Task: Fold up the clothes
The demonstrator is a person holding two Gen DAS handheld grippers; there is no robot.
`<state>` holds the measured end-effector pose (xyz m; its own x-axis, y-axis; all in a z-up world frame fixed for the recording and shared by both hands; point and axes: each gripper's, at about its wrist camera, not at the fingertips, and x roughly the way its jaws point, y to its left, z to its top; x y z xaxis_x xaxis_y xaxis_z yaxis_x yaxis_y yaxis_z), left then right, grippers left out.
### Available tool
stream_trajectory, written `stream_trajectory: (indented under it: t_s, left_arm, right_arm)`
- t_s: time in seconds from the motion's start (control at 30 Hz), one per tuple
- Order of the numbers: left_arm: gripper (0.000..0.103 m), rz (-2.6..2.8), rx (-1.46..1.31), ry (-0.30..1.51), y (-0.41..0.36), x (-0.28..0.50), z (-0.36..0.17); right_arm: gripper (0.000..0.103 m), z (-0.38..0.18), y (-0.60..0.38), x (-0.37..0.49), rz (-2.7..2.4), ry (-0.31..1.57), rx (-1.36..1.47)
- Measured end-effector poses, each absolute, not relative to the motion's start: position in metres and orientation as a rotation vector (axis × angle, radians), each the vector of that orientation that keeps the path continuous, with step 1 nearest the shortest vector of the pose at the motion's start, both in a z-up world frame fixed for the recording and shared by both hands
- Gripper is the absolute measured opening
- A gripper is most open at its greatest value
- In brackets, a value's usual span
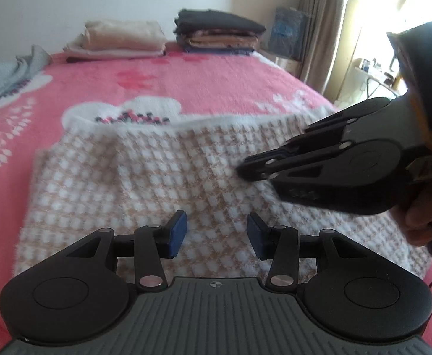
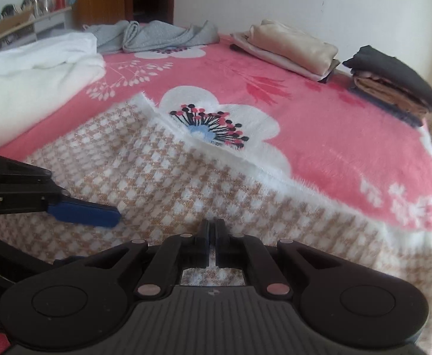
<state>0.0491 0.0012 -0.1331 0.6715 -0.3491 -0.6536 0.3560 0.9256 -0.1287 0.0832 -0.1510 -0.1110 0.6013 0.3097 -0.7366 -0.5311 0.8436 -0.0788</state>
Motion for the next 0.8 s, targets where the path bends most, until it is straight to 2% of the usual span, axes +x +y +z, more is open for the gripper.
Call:
stream_trajectory:
  t_s: [0.17,0.33,0.57,0.63,0.7,0.8]
  left_arm:
    - [0.045,-0.364,-0.028,0.755,0.013,0.053,-0.137]
    - [0.046,-0.355,-0.021,0.769,0.012,0.054,-0.14]
    - [0.046,-0.357,-0.014,0.77,0.011,0.054,-0.14]
    - [0.05,-0.354,-0.014,0.775,0.009,0.055,-0.141]
    - [0.05,-0.347,-0.009,0.781,0.007,0.055,-0.142]
    - [0.05,-0.35,0.003,0.777,0.006,0.054,-0.14]
  right_arm:
    - [0.002,-0.072,-0.163,0.046,0.592,0.685,-0.232]
    - [0.0,-0.136,-0.163,0.044,0.583,0.759,-0.377]
    - [0.003,-0.106,-0.164,0.043,0.558,0.747,-0.312]
    - [0.003,-0.1,-0.163,0.043,0.55,0.748,-0.303]
    - [0.003,-0.124,-0.162,0.052,0.531,0.828,-0.326]
    - [0.003,-0.114,-0.16,0.058,0.528,0.812,-0.286]
